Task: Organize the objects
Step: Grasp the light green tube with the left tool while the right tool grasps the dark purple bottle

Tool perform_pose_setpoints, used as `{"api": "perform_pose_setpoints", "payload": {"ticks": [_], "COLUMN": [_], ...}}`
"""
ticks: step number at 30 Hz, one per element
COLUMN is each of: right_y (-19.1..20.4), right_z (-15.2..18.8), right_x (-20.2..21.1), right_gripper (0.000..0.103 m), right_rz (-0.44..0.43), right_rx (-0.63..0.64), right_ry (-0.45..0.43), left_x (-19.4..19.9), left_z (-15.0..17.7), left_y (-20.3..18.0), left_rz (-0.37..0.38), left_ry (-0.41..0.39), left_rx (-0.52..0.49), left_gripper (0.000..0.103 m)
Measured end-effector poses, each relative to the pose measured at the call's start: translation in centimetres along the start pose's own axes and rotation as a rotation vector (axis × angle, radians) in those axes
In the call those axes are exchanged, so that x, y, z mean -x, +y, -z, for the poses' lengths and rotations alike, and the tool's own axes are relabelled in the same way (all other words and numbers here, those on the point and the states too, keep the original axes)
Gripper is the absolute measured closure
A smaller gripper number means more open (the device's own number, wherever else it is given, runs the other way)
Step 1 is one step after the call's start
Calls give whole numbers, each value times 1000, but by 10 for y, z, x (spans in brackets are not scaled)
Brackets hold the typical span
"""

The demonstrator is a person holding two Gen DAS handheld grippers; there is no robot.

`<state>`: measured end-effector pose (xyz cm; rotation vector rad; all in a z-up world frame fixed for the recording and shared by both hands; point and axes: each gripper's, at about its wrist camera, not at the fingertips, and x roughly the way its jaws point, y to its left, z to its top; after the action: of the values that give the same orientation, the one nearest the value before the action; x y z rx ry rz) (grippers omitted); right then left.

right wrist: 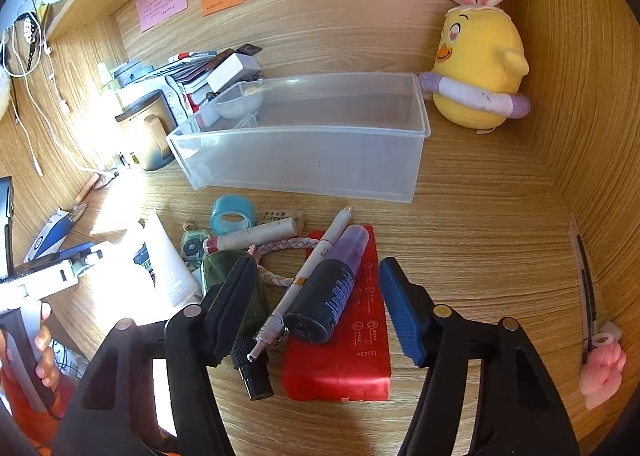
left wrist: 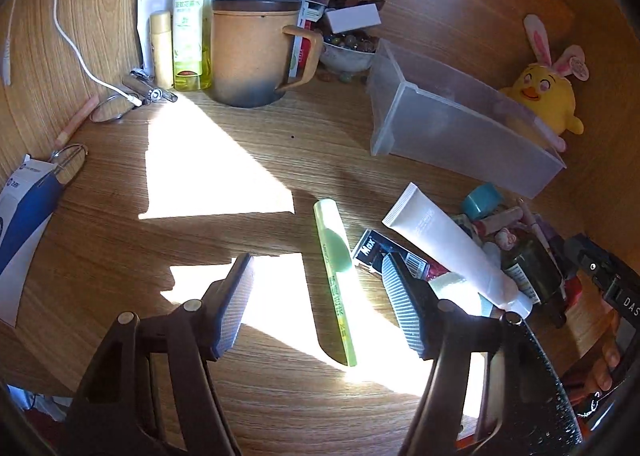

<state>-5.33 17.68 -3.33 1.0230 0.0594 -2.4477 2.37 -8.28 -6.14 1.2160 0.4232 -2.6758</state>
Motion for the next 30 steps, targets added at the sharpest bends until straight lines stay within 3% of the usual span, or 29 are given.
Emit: {"api": "perform_pose_setpoints", "payload": {"ticks": [7,20,22,24,30], "right_y": [3,-17,-18,-19,-19], "right_z": [5,7,6,6,5], "right_x": [-12,-7,-8,-11,-19], "right_gripper": [65,73,73,73,79], "right_rz": [8,-5,-1,2,18], "right_rx": [19,-60,-65,-67,-65], "right_ry": [37,32,35,45,37], "left_x": [-7,-8,-10,-12,-13], "left_z": [6,3,1,1,-1], "left_y": [-3,0,-2,-4,-3], "left_rz": [-20,-60,-68,-72,-70], "left_ry": [18,-1,-8,-15,-22], "left_rx": [-20,-36,-42,-51,-45], "left_gripper": [57,70,75,86,88]}}
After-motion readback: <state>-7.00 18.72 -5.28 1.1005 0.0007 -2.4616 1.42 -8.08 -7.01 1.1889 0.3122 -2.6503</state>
